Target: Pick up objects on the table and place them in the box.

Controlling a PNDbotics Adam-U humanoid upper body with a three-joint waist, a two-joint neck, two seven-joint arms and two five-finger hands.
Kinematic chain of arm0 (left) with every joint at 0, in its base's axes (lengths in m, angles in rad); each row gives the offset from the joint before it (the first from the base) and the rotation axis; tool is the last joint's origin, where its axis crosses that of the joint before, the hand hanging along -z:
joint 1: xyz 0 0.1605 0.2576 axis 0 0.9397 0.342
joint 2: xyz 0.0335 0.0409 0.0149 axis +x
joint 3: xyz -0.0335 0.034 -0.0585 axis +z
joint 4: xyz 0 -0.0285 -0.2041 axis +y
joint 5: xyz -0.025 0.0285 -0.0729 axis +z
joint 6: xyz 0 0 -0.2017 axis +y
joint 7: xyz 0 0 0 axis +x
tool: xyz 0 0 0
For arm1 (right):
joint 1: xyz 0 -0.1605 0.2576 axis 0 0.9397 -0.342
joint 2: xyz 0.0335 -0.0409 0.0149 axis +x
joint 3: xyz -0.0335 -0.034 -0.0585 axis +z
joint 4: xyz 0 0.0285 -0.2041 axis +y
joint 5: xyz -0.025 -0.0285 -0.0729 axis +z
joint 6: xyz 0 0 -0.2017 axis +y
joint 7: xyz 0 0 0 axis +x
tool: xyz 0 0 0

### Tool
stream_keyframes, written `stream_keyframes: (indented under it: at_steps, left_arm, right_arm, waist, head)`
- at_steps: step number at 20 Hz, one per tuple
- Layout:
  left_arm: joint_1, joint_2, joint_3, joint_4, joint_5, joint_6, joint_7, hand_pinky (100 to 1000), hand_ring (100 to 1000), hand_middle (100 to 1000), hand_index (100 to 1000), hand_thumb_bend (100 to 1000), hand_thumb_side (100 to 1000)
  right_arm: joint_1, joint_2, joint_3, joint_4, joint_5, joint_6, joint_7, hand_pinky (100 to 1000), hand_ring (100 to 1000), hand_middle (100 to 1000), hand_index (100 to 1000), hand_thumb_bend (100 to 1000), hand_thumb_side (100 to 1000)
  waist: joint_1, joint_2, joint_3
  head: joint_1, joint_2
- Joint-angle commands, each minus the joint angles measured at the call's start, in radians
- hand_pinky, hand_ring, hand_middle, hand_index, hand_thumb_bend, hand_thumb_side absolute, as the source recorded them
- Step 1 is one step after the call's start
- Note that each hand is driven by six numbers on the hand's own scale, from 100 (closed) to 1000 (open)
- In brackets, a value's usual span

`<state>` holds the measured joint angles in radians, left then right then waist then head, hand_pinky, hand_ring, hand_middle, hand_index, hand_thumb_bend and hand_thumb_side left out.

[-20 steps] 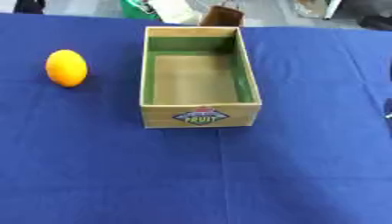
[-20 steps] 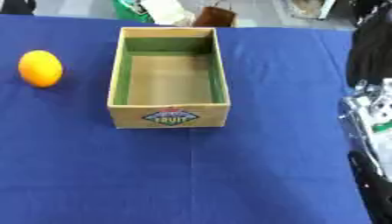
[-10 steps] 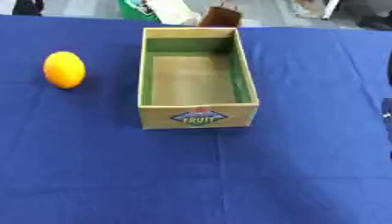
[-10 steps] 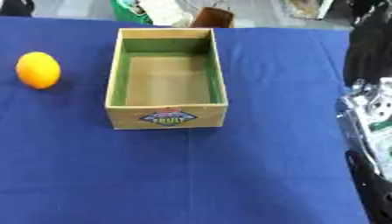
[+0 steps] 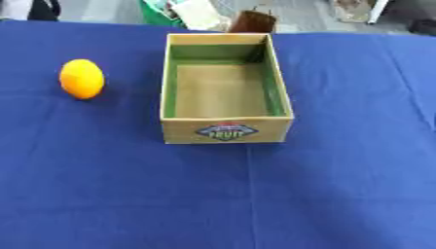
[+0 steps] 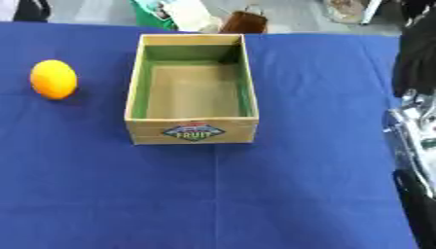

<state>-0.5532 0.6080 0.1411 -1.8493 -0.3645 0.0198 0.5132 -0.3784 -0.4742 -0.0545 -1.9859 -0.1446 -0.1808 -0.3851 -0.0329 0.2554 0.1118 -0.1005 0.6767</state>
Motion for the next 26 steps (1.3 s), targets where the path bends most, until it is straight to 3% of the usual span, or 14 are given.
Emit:
stream_keyframes:
  at_steps: [1, 5, 6, 8, 9, 12, 15, 17, 22, 26]
  left_arm:
    - [-0.063, 0.096, -0.018, 0.089, -0.172, 0.055, -0.055, 650, 670, 662, 836, 168, 717]
    - [-0.146, 0.152, -0.066, 0.219, -0.387, 0.1, -0.253, 682, 709, 716, 855, 227, 804]
    - [-0.165, 0.163, -0.082, 0.255, -0.432, 0.099, -0.326, 710, 739, 753, 859, 302, 937]
    - [-0.205, 0.177, -0.112, 0.334, -0.518, 0.079, -0.486, 731, 753, 771, 872, 394, 1000]
    - [-0.225, 0.179, -0.126, 0.374, -0.558, 0.063, -0.569, 734, 755, 773, 876, 408, 1000]
    - [-0.283, 0.175, -0.16, 0.484, -0.662, 0.017, -0.791, 733, 758, 774, 916, 592, 1000]
    - [-0.329, 0.159, -0.185, 0.571, -0.743, -0.021, -0.918, 740, 780, 821, 972, 666, 1000]
    - [-0.352, 0.145, -0.198, 0.627, -0.773, -0.045, -0.977, 748, 792, 847, 989, 681, 998]
    - [-0.394, 0.11, -0.216, 0.734, -0.799, -0.102, -1.1, 791, 829, 877, 1000, 648, 844]
    - [-0.419, 0.082, -0.227, 0.788, -0.777, -0.141, -1.185, 804, 838, 868, 1000, 647, 779]
  right_arm:
    - [-0.006, -0.035, -0.002, -0.014, -0.01, -0.001, 0.004, 758, 759, 759, 844, 100, 1000]
    - [0.0, -0.039, -0.001, -0.014, -0.01, -0.004, 0.005, 758, 759, 759, 844, 100, 1000]
    - [0.0, -0.04, -0.001, -0.014, -0.011, -0.005, 0.006, 758, 759, 759, 844, 100, 1000]
    - [0.0, -0.04, 0.001, -0.014, -0.012, -0.007, 0.007, 758, 759, 759, 844, 100, 1000]
    - [0.0, -0.041, 0.002, -0.014, -0.013, -0.007, 0.008, 758, 759, 759, 844, 100, 1000]
    - [0.001, -0.04, 0.006, -0.014, -0.014, -0.005, 0.012, 759, 759, 758, 844, 100, 1000]
    - [0.003, -0.038, 0.008, -0.014, -0.015, -0.003, 0.016, 759, 760, 758, 844, 100, 1000]
    - [0.003, -0.038, 0.01, -0.014, -0.015, -0.002, 0.017, 760, 760, 758, 844, 100, 1000]
    - [0.006, -0.037, 0.01, -0.014, -0.012, 0.01, 0.011, 767, 764, 758, 843, 100, 1000]
    - [0.007, -0.036, 0.013, -0.014, -0.01, 0.015, 0.012, 767, 764, 758, 843, 100, 1000]
  waist:
    - [0.005, -0.022, 0.003]
    - [0.006, -0.028, 0.002]
    - [0.006, -0.029, 0.001]
    - [0.007, -0.031, -0.002]
    - [0.007, -0.031, -0.003]
    - [0.007, -0.033, -0.006]
    - [0.008, -0.034, -0.01]
    - [0.009, -0.034, -0.012]
    - [0.009, -0.034, -0.014]
    - [0.008, -0.035, -0.015]
  head:
    - [-0.006, -0.004]
    - [-0.013, -0.016]
    - [-0.013, -0.02]
    - [-0.012, -0.026]
    - [-0.012, -0.029]
    - [-0.012, -0.038]
    - [-0.009, -0.039]
    - [-0.007, -0.04]
    - [-0.002, -0.041]
    - [-0.001, -0.039]
